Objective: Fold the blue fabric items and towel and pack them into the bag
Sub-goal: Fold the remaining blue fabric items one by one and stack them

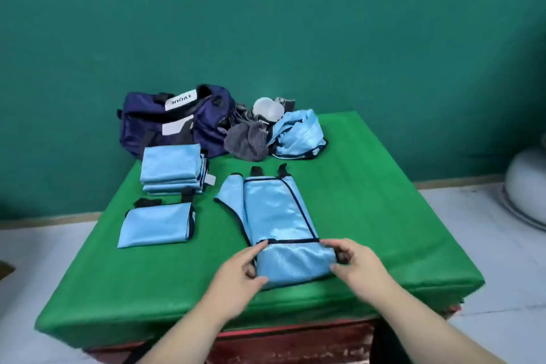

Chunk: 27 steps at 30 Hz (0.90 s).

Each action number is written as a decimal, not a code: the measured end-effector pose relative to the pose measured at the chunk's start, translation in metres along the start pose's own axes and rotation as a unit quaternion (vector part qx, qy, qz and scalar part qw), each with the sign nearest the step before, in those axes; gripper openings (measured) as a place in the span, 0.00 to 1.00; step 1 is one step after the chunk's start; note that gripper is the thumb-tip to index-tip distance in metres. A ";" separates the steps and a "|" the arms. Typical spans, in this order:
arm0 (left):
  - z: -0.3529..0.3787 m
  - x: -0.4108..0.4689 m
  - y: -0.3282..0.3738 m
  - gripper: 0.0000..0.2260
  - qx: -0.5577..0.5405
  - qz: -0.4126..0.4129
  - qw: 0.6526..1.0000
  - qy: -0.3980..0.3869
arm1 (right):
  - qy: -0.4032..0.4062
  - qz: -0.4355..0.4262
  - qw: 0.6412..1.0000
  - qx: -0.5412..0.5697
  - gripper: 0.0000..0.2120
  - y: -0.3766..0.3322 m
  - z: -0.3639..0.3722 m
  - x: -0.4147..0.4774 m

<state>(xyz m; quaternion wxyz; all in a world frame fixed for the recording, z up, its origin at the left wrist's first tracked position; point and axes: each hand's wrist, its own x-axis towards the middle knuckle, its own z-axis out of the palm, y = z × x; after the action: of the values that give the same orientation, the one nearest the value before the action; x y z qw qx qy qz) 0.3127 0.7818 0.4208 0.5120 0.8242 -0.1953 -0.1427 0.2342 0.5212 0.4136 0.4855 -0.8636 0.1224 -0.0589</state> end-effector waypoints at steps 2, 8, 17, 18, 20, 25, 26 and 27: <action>0.011 -0.011 -0.016 0.34 -0.004 -0.057 0.998 -0.023 | -0.016 0.027 1.000 -0.005 0.23 0.013 0.013 -0.013; 0.013 -0.003 -0.025 0.24 -0.023 -0.088 0.995 0.031 | 0.031 -0.020 0.999 -0.017 0.13 -0.001 0.013 0.000; 0.018 0.000 -0.025 0.22 0.133 -0.074 0.988 0.038 | -0.040 -0.007 0.988 -0.149 0.22 0.004 0.027 0.009; 0.017 -0.001 -0.024 0.21 0.116 -0.070 0.990 0.039 | -0.035 -0.003 0.990 -0.140 0.22 0.004 0.027 0.010; 0.016 -0.001 -0.023 0.20 0.091 -0.064 0.993 0.039 | -0.029 -0.007 0.990 -0.137 0.23 0.005 0.027 0.011; 0.013 -0.005 -0.025 0.18 0.112 -0.028 0.992 0.048 | 0.028 -0.103 0.984 -0.144 0.23 0.015 0.026 0.011; 0.013 -0.004 -0.027 0.18 0.138 -0.027 0.989 0.042 | 0.029 -0.111 0.983 -0.147 0.22 0.018 0.027 0.012; 0.013 -0.004 -0.029 0.18 0.168 -0.030 0.985 0.035 | 0.023 -0.106 0.982 -0.153 0.21 0.020 0.027 0.013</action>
<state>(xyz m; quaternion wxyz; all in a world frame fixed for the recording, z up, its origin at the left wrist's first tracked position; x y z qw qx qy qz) 0.3085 0.7850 0.3889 0.3687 0.9084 -0.1733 -0.0940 0.2494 0.5298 0.3822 0.3355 -0.9343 0.0487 -0.1101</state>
